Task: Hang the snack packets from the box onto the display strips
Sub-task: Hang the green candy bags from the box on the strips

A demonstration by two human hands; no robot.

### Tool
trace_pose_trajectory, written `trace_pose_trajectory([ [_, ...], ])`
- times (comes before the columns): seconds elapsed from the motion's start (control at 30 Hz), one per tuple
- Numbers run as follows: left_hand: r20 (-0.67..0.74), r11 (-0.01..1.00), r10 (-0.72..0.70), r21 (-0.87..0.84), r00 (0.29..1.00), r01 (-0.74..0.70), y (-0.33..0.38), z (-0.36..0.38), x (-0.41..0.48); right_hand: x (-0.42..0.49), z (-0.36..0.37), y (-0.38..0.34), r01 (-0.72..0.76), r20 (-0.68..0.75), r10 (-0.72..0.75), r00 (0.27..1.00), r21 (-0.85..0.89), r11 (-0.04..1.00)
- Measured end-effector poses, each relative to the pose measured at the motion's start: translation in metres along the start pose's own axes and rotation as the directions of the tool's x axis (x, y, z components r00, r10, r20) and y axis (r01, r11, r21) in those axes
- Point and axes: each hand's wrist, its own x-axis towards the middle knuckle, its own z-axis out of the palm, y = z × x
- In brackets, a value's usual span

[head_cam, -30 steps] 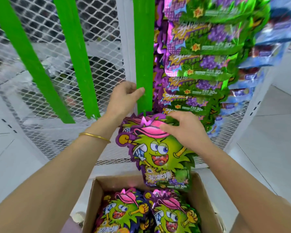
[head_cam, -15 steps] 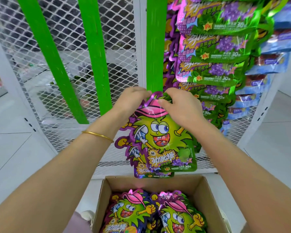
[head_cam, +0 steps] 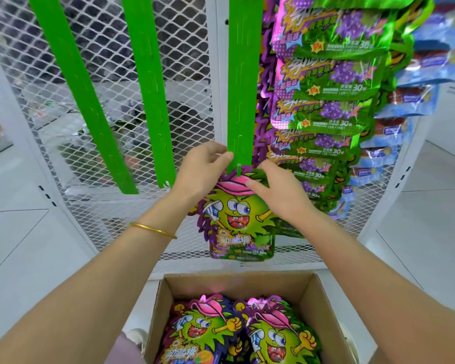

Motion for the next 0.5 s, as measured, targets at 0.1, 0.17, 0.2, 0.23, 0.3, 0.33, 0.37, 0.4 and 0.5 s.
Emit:
trace_pose_trajectory([
  [0.1, 0.003, 0.983, 0.088, 0.162, 0.996, -0.088, -0.013, 0.002, -0.008, -0.015, 0.006, 0.008, -0.010, -0.120, 0.010, 0.993, -0.006, 1.000],
  [0.17, -0.013, 0.950, 0.185, 0.256, 0.983, -0.176, -0.024, 0.004, -0.015, -0.035, 0.013, 0.015, 0.012, -0.245, -0.028, 0.969, -0.067, 0.998],
  [0.2, -0.040, 0.936, 0.219, 0.292, 0.975, -0.198, -0.030, 0.004, -0.019, -0.048, 0.020, 0.021, 0.024, -0.299, -0.048, 0.953, -0.083, 0.996],
  [0.23, -0.074, 0.923, 0.246, 0.321, 0.966, -0.210, -0.037, 0.005, -0.024, -0.062, 0.030, 0.029, 0.029, -0.318, -0.057, 0.946, -0.093, 0.995],
  [0.3, -0.130, 0.911, 0.283, 0.347, 0.950, -0.223, -0.056, 0.008, -0.040, -0.086, 0.059, 0.051, -0.005, -0.167, -0.007, 0.986, -0.073, 0.997],
  [0.33, -0.143, 0.915, 0.282, 0.336, 0.949, -0.222, -0.067, 0.012, -0.050, -0.096, 0.077, 0.066, -0.057, 0.007, 0.057, 0.998, -0.057, 0.997],
  [0.37, -0.134, 0.926, 0.263, 0.314, 0.955, -0.211, -0.078, 0.017, -0.061, -0.104, 0.096, 0.082, -0.126, 0.197, 0.136, 0.971, -0.061, 0.990],
  [0.4, -0.102, 0.936, 0.234, 0.292, 0.967, -0.196, -0.088, 0.022, -0.072, -0.112, 0.114, 0.099, -0.199, 0.351, 0.216, 0.911, -0.086, 0.976],
  [0.5, 0.044, 0.964, 0.128, 0.231, 0.991, -0.135, -0.104, 0.036, -0.091, -0.131, 0.154, 0.141, -0.366, 0.549, 0.411, 0.727, -0.197, 0.910],
])
